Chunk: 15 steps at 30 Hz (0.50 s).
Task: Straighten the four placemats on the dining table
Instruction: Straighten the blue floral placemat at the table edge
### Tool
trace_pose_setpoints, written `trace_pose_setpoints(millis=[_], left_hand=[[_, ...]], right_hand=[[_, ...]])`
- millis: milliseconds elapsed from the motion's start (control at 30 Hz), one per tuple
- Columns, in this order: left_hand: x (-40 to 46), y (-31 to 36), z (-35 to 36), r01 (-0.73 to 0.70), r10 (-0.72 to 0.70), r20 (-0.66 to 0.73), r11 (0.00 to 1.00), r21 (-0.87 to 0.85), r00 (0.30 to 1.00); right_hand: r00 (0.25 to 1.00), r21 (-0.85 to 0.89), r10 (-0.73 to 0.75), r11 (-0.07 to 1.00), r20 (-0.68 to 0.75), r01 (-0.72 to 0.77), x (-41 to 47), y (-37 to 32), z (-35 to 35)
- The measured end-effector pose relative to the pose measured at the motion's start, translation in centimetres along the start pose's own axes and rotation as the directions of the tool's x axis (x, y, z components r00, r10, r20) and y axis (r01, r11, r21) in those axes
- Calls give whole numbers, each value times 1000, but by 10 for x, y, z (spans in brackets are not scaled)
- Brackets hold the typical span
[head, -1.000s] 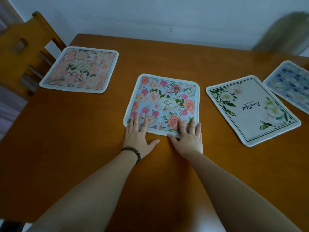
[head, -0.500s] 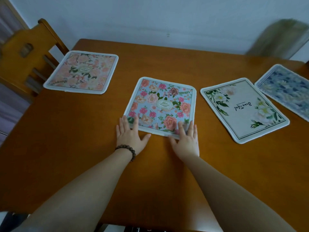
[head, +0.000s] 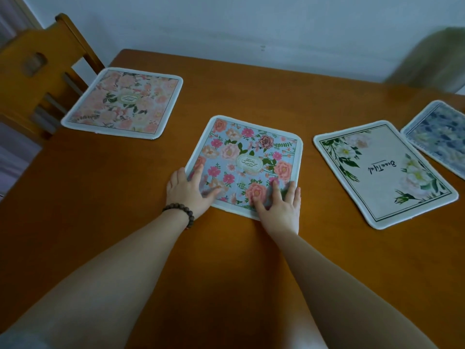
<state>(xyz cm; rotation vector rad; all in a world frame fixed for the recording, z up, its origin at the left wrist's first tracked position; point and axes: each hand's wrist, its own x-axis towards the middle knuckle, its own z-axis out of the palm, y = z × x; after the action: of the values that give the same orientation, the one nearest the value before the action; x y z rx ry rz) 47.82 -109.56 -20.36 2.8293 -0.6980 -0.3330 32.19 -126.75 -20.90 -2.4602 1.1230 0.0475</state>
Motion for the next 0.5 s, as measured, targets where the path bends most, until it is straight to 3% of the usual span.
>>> trace_pose_setpoints(millis=[333,500], left_hand=[[-51,-63,-17,100,-116,102,984,149,988],[-78,-58,-17,249,-254,37,962,115,966]], right_hand=[[996,19,11,1000,87,-12,-141,-50,39],[998,-14,-7,1000,68,8,-119,-41,16]])
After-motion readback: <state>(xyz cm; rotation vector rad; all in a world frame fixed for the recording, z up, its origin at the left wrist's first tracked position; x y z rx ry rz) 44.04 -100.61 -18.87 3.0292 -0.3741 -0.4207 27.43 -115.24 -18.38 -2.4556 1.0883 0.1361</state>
